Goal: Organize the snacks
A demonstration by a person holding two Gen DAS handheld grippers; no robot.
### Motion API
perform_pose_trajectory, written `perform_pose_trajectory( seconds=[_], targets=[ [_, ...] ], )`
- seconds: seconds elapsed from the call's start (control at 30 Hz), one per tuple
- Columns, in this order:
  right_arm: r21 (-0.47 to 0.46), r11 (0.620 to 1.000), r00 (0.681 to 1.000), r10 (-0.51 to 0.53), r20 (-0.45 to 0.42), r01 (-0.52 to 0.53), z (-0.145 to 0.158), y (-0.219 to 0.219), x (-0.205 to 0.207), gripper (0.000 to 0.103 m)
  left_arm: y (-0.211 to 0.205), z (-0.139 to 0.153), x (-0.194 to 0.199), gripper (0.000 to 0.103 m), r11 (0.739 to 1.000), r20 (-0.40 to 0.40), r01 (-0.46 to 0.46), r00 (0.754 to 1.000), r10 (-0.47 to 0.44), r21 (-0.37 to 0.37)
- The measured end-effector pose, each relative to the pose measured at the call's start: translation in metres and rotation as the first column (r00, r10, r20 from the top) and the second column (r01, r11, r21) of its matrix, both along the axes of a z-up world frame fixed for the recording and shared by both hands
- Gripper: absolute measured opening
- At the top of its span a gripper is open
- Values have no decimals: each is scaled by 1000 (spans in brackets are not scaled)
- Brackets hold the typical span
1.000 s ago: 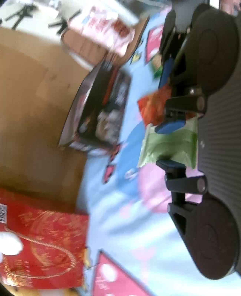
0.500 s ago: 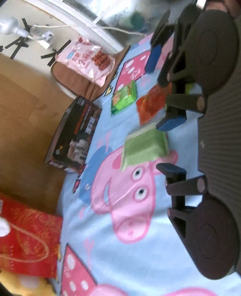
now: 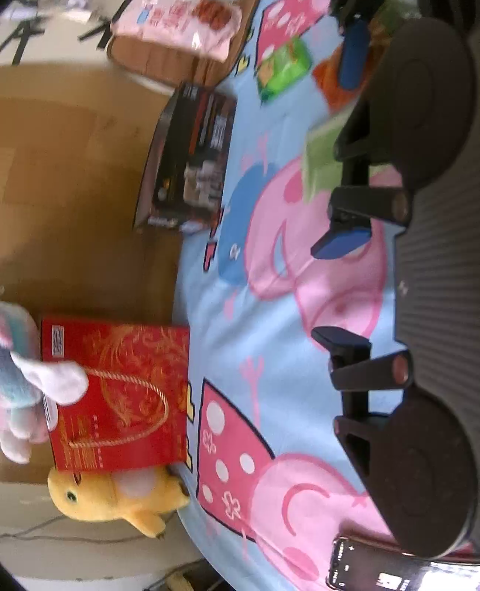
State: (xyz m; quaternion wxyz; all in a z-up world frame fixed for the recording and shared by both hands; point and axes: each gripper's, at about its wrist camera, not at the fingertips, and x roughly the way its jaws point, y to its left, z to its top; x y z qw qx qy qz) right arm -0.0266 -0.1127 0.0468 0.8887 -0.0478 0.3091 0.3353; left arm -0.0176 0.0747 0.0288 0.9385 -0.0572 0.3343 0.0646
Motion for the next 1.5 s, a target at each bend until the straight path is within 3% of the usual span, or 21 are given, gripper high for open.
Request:
perform_pose_trajectory(
  seconds=[0.1, 0.3, 0.37, 0.43, 0.67, 0.77, 0.93, 1.0, 1.1, 1.23, 1.37, 1.5],
  targets=[
    [0, 1000, 999, -21, -32, 21, -5, 11, 8, 76, 4, -7, 8, 41, 999, 2, -41, 999, 41, 24],
    [-16, 999, 998, -43, -51, 42, -11, 18, 16, 76, 7, -18, 11, 45, 996, 21, -67, 998, 66, 54],
    [-19, 999, 998, -40, -41, 39, -11, 18, 14, 72, 3, -20, 11, 47, 995, 31, -64, 998, 62, 82],
    [-24, 999, 999, -30, -28, 29, -11, 19, 11, 58, 1, -20, 11, 50, 994, 32, -58, 998, 55, 88],
    [-43, 997, 998, -59, 24, 60, -8, 11, 2, 53, 7, -20, 11, 52, 997, 41, -42, 998, 40, 59],
    [-52, 993, 991, -101, 82, 106, -4, 3, -9, 53, 7, -21, 10, 52, 998, 44, -39, 998, 37, 51],
    [-144, 984, 967, -71, 246, 108, 8, 2, -33, 56, 9, -21, 10, 55, 999, 48, -31, 998, 29, 36],
    [-141, 987, 971, -45, 235, 80, 10, 0, -37, 60, 11, -20, 9, 55, 999, 53, -27, 998, 26, 21],
    [-45, 997, 987, -56, 152, 64, 13, -9, -34, 62, 16, -19, 7, 55, 1000, 65, -17, 998, 18, -21],
    [-16, 995, 989, -96, 112, 99, 14, -14, -33, 63, 19, -15, 3, 51, 995, 64, 17, 998, -10, -95],
    [-50, 996, 995, -68, 74, 72, 7, -15, -36, 69, 2, -2, -5, 47, 974, 78, 168, 984, -158, -153],
    [-84, 995, 995, -49, 88, 56, 2, -12, -41, 69, -19, 5, -4, 47, 892, 48, 353, 934, -354, -284]
  ],
)
